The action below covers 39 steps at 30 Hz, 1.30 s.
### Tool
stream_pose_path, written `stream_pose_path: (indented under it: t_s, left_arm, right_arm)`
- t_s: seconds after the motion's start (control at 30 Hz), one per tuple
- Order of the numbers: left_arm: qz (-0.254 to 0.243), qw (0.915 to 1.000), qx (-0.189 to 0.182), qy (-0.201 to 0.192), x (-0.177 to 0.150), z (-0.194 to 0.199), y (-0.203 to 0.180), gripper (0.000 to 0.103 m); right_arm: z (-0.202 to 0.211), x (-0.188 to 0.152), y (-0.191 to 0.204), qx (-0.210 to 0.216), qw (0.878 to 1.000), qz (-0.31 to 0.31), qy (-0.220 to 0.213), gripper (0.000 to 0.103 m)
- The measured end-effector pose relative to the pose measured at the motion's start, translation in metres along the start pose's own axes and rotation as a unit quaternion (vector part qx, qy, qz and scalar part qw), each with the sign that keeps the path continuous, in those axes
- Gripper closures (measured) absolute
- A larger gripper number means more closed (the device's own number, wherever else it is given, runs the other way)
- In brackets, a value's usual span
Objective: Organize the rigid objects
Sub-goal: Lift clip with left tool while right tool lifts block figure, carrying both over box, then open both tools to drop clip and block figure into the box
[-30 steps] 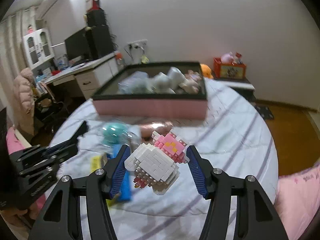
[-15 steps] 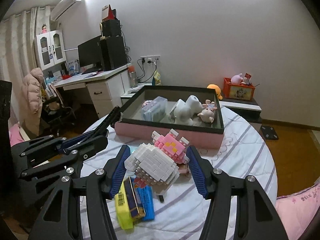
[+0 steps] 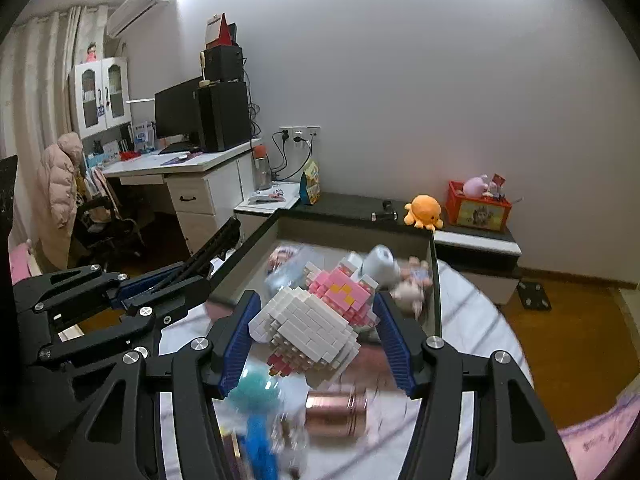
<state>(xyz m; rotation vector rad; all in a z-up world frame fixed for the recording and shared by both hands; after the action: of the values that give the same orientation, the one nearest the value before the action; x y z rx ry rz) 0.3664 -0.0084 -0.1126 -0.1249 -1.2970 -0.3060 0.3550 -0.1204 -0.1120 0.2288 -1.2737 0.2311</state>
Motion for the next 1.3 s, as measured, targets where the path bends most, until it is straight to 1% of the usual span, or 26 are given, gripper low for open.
stream_pose_path:
  t_s: [0.07,0.13,0.27,0.33,0.37,0.43,0.5,0.6,0.67,0.77,0.83,0.9,0.93,1.0,1.07,1.1,1.17,1.23,1.27,1.3]
  left_arm:
    - [-0.005,0.9999,0.002,0.014,0.006,-0.025,0.009,0.089]
    - [-0.015,0.9995,0.008,0.026,0.011,-0.048,0.017,0.089]
    - [-0.009,0.9978,-0.004,0.065,0.015,-0.100,0.034,0.089]
    - [0.001,0.9958,-0.010,0.091,0.013,-0.128,0.043,0.089]
    - [-0.003,0.9942,-0.009,0.107,0.010,-0.144,0.048,0.089]
    - [-0.004,0.9910,-0.007,0.134,0.004,-0.170,0.055,0.089]
    - [0.002,0.9858,-0.010,0.167,-0.007,-0.197,0.062,0.089]
    - [-0.023,0.9807,0.006,0.194,-0.021,-0.219,0.063,0.089]
    - [-0.024,0.9773,0.003,0.211,-0.031,-0.231,0.065,0.089]
    - [-0.036,0.9737,0.007,0.225,-0.043,-0.241,0.061,0.089]
    - [-0.031,0.9744,0.009,0.222,-0.046,-0.244,0.062,0.089]
    - [-0.036,0.9745,0.019,0.221,-0.045,-0.244,0.063,0.084]
    - [-0.045,0.9741,0.025,0.220,-0.045,-0.243,0.062,0.081]
    - [-0.052,0.9747,0.033,0.215,-0.045,-0.241,0.064,0.059]
    - [-0.044,0.9763,0.040,0.208,-0.044,-0.237,0.067,0.049]
    - [-0.040,0.9773,0.040,0.204,-0.042,-0.234,0.068,0.047]
    - [-0.034,0.9792,0.047,0.195,-0.037,-0.225,0.072,0.046]
    - [-0.030,0.9823,0.053,0.177,-0.029,-0.213,0.074,0.042]
    - [-0.026,0.9845,0.054,0.165,-0.023,-0.203,0.074,0.036]
    - [-0.023,0.9867,0.055,0.151,-0.017,-0.193,0.074,0.032]
  right_arm:
    - [-0.020,0.010,-0.003,0.005,1.000,0.000,0.004,0.043]
    - [-0.043,0.017,-0.006,0.005,1.000,0.003,0.017,0.043]
    - [-0.095,0.026,-0.015,0.001,0.999,0.012,0.041,0.043]
    - [-0.122,0.027,-0.021,0.000,0.998,0.012,0.065,0.043]
    - [-0.136,0.027,-0.024,0.000,0.997,0.008,0.073,0.043]
    - [-0.166,0.022,-0.030,0.002,0.995,0.002,0.103,0.043]
    - [-0.190,0.014,-0.037,0.001,0.991,-0.007,0.130,0.043]
    - [-0.218,-0.001,-0.045,0.005,0.986,-0.017,0.169,0.043]
    - [-0.230,-0.007,-0.048,-0.001,0.984,-0.016,0.180,0.043]
    - [-0.242,-0.013,-0.047,0.011,0.981,-0.030,0.194,0.043]
    - [-0.247,-0.017,-0.044,0.010,0.979,-0.020,0.201,0.043]
    - [-0.253,-0.021,-0.044,0.011,0.978,-0.026,0.208,0.043]
    - [-0.254,-0.022,-0.045,0.009,0.977,-0.027,0.211,0.042]
    - [-0.256,-0.025,-0.046,0.006,0.976,-0.022,0.219,0.042]
    - [-0.257,-0.025,-0.047,0.011,0.975,-0.032,0.222,0.031]
    - [-0.254,-0.023,-0.048,0.009,0.976,-0.034,0.215,0.021]
    - [-0.245,-0.015,-0.051,0.001,0.980,-0.036,0.196,0.021]
    - [-0.234,-0.004,-0.053,-0.001,0.984,-0.041,0.174,0.021]
    - [-0.227,0.003,-0.053,-0.004,0.985,-0.044,0.165,0.021]
    - [-0.218,0.011,-0.053,-0.004,0.987,-0.045,0.152,0.021]
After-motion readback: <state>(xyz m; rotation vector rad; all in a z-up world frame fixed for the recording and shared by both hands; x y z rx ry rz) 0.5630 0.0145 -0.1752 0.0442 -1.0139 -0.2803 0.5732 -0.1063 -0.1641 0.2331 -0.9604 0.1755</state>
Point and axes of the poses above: each gripper's, at about its wrist camera, not at the fingertips, and z roughly against the way its jaws point, y to its left, x to its top, the point moved 4 cm from there along -z, roughly the way its jaws point, and after that the axes turned 15 degrees about -y, right-handed, at the moved point
